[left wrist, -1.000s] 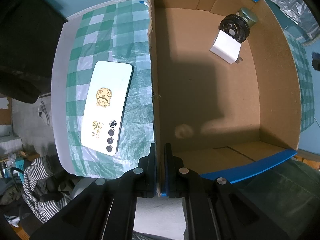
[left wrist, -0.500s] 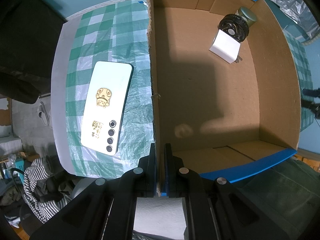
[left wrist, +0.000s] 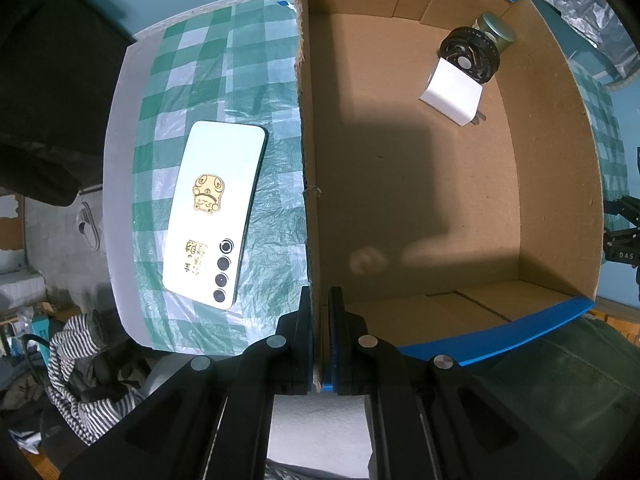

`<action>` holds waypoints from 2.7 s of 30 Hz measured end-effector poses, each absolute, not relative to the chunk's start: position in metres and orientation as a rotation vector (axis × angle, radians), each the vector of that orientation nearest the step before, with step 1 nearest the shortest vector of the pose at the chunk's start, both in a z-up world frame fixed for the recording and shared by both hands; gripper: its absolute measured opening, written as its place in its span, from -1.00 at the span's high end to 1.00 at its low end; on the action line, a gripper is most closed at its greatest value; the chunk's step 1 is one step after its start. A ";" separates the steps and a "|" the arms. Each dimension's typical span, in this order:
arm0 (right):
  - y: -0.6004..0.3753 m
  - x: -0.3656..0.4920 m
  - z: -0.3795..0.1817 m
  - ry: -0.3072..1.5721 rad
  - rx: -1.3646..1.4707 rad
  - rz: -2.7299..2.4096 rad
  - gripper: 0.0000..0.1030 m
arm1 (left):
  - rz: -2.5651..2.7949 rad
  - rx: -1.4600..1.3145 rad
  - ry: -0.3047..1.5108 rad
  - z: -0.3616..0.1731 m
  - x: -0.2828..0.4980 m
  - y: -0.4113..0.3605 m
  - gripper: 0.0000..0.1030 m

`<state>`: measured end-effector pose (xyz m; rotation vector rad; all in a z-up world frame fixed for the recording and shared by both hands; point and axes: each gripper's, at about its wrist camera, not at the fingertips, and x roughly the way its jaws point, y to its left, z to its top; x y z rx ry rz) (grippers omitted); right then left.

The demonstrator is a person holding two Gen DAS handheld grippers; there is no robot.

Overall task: Organize rigid objects
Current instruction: 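Move the right gripper to the items and grasp the second white charger, then carry the second white charger into the box and release it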

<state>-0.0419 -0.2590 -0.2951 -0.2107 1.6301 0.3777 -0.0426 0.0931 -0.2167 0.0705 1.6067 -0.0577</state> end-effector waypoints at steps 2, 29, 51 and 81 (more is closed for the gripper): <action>-0.256 -0.044 -0.300 1.641 -0.212 0.378 -0.43 | -0.057 0.070 1.608 -0.216 -0.043 0.093 0.88; -0.250 -0.016 -0.269 1.622 -0.213 0.368 -0.12 | -0.061 0.065 1.610 -0.219 -0.044 0.096 0.88; -0.182 0.021 -0.169 1.480 -0.325 0.550 -0.12 | -0.064 0.068 1.603 -0.217 -0.046 0.098 0.88; -0.065 0.032 -0.184 1.417 -0.676 0.760 -0.12 | -0.062 0.065 1.596 -0.218 -0.048 0.096 0.88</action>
